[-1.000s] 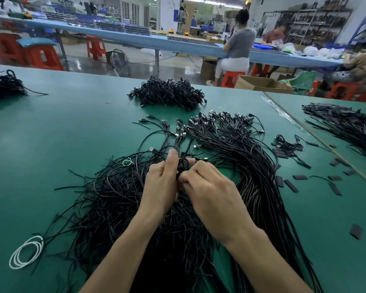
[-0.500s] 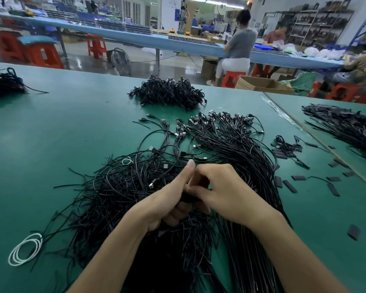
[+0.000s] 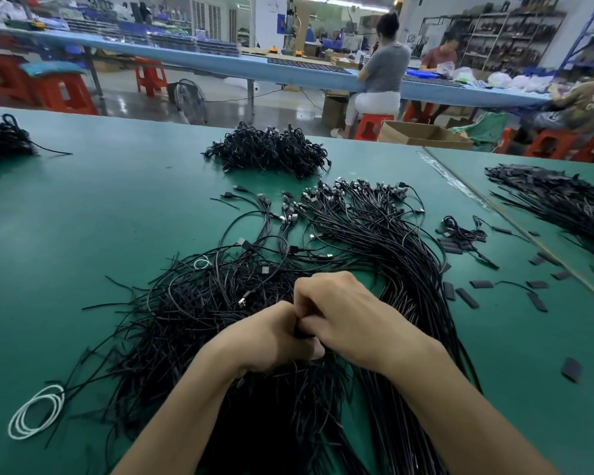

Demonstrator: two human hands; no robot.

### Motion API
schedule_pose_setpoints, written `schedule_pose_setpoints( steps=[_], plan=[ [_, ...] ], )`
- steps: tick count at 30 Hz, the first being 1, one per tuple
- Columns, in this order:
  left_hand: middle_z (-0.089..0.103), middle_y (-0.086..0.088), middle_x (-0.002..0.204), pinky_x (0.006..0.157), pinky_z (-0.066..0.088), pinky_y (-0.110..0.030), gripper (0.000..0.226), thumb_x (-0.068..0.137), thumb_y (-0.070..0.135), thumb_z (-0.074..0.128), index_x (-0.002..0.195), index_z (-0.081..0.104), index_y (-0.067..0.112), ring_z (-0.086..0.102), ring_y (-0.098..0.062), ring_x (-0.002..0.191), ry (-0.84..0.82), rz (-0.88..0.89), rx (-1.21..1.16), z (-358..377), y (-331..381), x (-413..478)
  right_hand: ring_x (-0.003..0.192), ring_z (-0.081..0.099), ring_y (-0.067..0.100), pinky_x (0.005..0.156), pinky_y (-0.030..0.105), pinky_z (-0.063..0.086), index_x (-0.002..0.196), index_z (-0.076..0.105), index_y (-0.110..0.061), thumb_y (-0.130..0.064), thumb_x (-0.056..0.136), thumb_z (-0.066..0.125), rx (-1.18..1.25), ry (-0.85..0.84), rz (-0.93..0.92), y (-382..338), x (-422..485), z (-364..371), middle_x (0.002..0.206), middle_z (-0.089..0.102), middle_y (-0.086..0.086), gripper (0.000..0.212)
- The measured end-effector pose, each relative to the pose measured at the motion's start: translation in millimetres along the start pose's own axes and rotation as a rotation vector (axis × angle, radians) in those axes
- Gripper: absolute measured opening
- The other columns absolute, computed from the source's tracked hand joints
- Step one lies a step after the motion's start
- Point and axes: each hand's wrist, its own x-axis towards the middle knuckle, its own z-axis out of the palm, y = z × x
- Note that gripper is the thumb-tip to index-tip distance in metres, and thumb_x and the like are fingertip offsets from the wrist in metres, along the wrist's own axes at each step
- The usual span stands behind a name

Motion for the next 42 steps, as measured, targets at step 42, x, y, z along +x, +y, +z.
schedule_pose_setpoints(
  steps=[42],
  plan=[
    [0.054,0.01,0.07,0.055,0.043,-0.02,0.045,0.097,0.032,0.061,0.141,0.053,0.031,0.049,-0.004,0.059,0.683,0.174,-0.108,6,11,5,0.072,0.065,0.002,0.07,0.017,0.052,0.077,0.051,-0.022,-0.001,0.09,0.068,0.821,0.792,0.139,7,2,31,0.078,0.068,-0.012,0.031]
  ],
)
